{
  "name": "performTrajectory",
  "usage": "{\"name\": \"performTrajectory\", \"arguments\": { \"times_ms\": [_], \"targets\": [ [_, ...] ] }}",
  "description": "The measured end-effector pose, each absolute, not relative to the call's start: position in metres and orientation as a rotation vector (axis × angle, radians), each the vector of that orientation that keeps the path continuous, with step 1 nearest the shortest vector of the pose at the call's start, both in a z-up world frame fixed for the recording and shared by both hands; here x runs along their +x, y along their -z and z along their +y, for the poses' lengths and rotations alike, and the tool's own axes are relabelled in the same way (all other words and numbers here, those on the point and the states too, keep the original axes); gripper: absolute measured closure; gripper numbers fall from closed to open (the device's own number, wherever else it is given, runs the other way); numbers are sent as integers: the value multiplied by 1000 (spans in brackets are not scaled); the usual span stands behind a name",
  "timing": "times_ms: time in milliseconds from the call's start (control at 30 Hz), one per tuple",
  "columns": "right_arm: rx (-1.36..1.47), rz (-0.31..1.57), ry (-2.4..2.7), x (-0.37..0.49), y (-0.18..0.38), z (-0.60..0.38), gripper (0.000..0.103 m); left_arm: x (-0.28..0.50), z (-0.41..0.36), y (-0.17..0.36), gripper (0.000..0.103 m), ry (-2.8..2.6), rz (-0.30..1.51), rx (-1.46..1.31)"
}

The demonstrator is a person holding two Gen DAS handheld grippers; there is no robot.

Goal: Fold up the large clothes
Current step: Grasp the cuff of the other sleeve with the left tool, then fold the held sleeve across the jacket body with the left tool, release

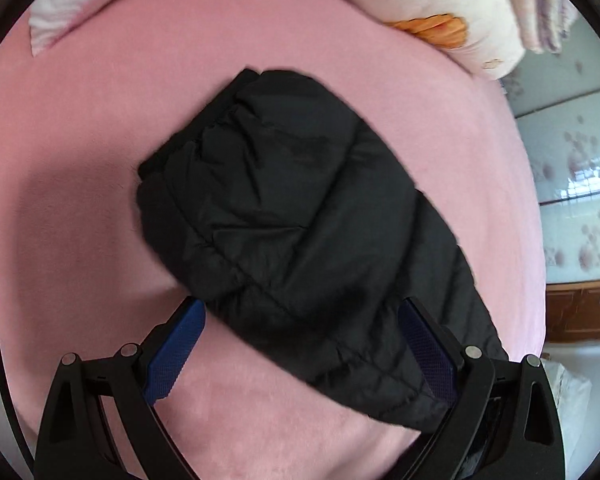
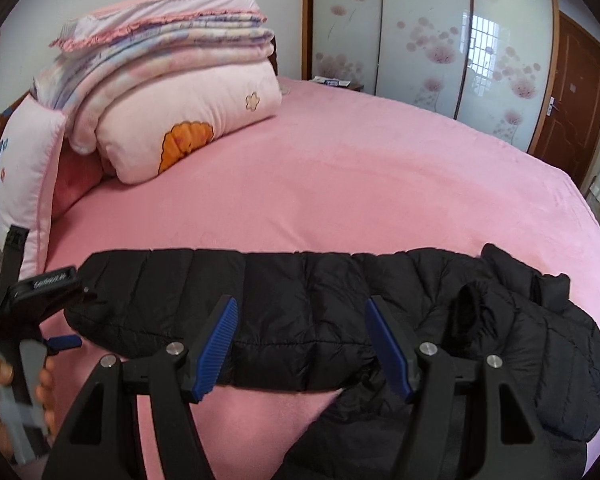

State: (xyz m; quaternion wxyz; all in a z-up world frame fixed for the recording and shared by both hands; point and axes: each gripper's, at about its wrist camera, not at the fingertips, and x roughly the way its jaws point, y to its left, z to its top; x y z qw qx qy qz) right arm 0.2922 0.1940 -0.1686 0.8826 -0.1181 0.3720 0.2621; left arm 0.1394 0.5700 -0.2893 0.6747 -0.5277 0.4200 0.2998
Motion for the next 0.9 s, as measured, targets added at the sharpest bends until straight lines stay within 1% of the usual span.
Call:
{"name": "performTrajectory", "arguments": {
  "times_ms": [133, 200, 300, 333, 367, 433, 467, 500, 533, 600, 667, 700, 733, 900],
  "targets": [
    [-246, 787, -556, 296, 178, 192, 37, 148, 571, 313, 6, -702, 991, -1227],
    [-241, 794, -560, 299, 182, 189, 37, 152, 567, 317, 4, -718, 989, -1219],
    [-232, 806, -565, 302, 186, 184, 37, 158, 562, 315, 4, -735, 974, -1196],
    [-229, 807, -566, 303, 187, 183, 37, 160, 560, 313, 4, -736, 964, -1185],
    [-228, 809, -565, 303, 189, 181, 37, 162, 557, 311, 7, -740, 950, -1174],
    [-223, 812, -567, 304, 190, 178, 37, 166, 552, 307, 17, -746, 928, -1138],
    [-218, 813, -568, 304, 191, 175, 37, 168, 550, 304, 28, -744, 925, -1124],
    [-216, 813, -570, 305, 191, 175, 37, 170, 548, 301, 40, -740, 924, -1107],
    [-214, 811, -572, 304, 191, 173, 37, 172, 545, 298, 47, -732, 920, -1087],
    [-217, 806, -573, 303, 192, 169, 37, 178, 541, 292, 75, -708, 914, -1057],
    [-220, 799, -574, 302, 191, 165, 37, 183, 531, 283, 88, -689, 897, -1011],
    [-221, 796, -573, 302, 191, 163, 37, 185, 528, 274, 91, -685, 880, -983],
    [-220, 794, -574, 302, 191, 161, 37, 187, 525, 267, 92, -681, 859, -958],
    [-192, 785, -575, 302, 186, 142, 37, 197, 486, 208, 93, -627, 725, -838]
  ]
}}
